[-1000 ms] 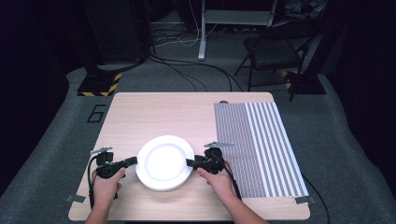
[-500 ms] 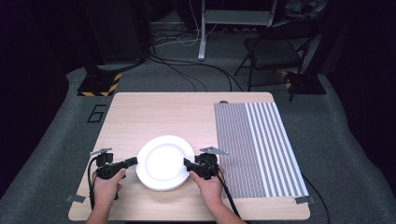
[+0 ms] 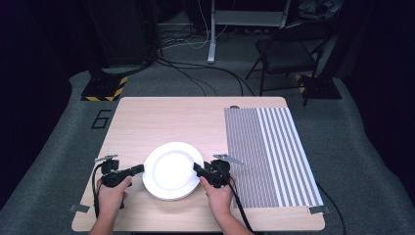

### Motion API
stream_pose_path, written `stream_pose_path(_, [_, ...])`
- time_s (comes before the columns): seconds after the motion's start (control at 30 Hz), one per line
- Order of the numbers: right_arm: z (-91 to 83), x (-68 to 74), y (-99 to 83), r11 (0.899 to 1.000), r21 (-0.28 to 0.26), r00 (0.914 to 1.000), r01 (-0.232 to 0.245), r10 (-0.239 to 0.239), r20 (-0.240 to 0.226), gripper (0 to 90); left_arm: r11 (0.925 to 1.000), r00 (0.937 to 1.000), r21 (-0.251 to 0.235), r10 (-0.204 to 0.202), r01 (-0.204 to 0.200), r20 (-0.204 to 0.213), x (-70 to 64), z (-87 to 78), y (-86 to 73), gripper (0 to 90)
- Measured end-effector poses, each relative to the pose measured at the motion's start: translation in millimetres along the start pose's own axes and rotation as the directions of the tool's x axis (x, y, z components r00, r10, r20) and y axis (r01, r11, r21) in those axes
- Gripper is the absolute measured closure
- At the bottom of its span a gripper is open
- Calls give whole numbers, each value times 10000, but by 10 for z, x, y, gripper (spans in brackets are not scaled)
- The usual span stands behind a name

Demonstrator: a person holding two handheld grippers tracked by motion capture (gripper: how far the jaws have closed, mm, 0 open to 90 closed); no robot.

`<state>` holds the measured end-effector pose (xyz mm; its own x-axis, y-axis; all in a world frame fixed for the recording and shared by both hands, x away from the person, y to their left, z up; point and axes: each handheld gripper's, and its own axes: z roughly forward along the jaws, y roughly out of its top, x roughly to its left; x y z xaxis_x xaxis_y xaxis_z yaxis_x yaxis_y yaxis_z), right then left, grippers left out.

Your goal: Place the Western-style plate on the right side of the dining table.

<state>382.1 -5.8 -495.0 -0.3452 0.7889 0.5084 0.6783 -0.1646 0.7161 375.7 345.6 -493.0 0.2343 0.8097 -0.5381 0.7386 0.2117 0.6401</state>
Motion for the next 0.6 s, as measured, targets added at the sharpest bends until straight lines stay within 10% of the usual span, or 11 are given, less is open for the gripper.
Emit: stream_pose_path(0.6, [-64, -134, 75, 9946, 153, 9877, -1023, 1034, -1171, 568, 10000, 10000, -78, -7, 7, -6, 28, 3, -9, 847])
